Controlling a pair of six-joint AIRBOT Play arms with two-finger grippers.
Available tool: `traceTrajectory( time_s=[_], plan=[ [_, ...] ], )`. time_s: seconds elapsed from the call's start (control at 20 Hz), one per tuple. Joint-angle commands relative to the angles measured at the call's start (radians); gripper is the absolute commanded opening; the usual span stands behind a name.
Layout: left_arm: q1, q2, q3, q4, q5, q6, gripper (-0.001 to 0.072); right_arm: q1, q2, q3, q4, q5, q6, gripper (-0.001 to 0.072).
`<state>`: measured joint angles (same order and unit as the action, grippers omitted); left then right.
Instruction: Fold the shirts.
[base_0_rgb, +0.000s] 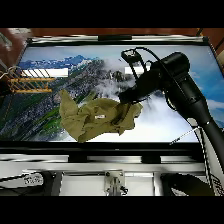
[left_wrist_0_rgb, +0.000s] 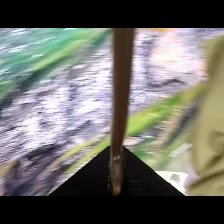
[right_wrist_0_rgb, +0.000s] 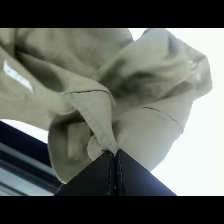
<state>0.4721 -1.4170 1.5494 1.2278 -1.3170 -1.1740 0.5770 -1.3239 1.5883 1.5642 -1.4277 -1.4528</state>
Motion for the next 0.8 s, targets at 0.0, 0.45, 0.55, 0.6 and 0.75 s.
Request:
traceTrajectory(
  time_s=[0.0, 0.45, 0.55, 0.6, 0.75],
  plan=[
    [-0.238, 0.076, -0.001, -0.007, -0.101, -0.054, 0.0028, -0.001, 0.000, 0.000, -0.107, 0.019, 0.000, 0.0070],
    [-0.883, 0.447, -0.311, 0.363, -0.280, -0.068, 0.0027, -0.085, 0.000, 0.000, -0.138, 0.096, 0.047, 0.0070],
    [-0.997, 0.523, -0.389, 0.378, -0.352, 0.002, 0.0028, -0.113, 0.000, 0.000, -0.134, 0.109, 0.043, 0.0070],
    [-1.041, 0.555, -0.414, 0.377, -0.355, -0.008, 0.0027, -0.125, 0.000, 0.000, -0.134, 0.114, 0.037, 0.0070],
    [-1.096, 0.596, -0.451, 0.377, -0.381, -0.024, 0.0027, -0.146, 0.000, 0.000, -0.135, 0.113, -0.004, 0.0070]
  ],
)
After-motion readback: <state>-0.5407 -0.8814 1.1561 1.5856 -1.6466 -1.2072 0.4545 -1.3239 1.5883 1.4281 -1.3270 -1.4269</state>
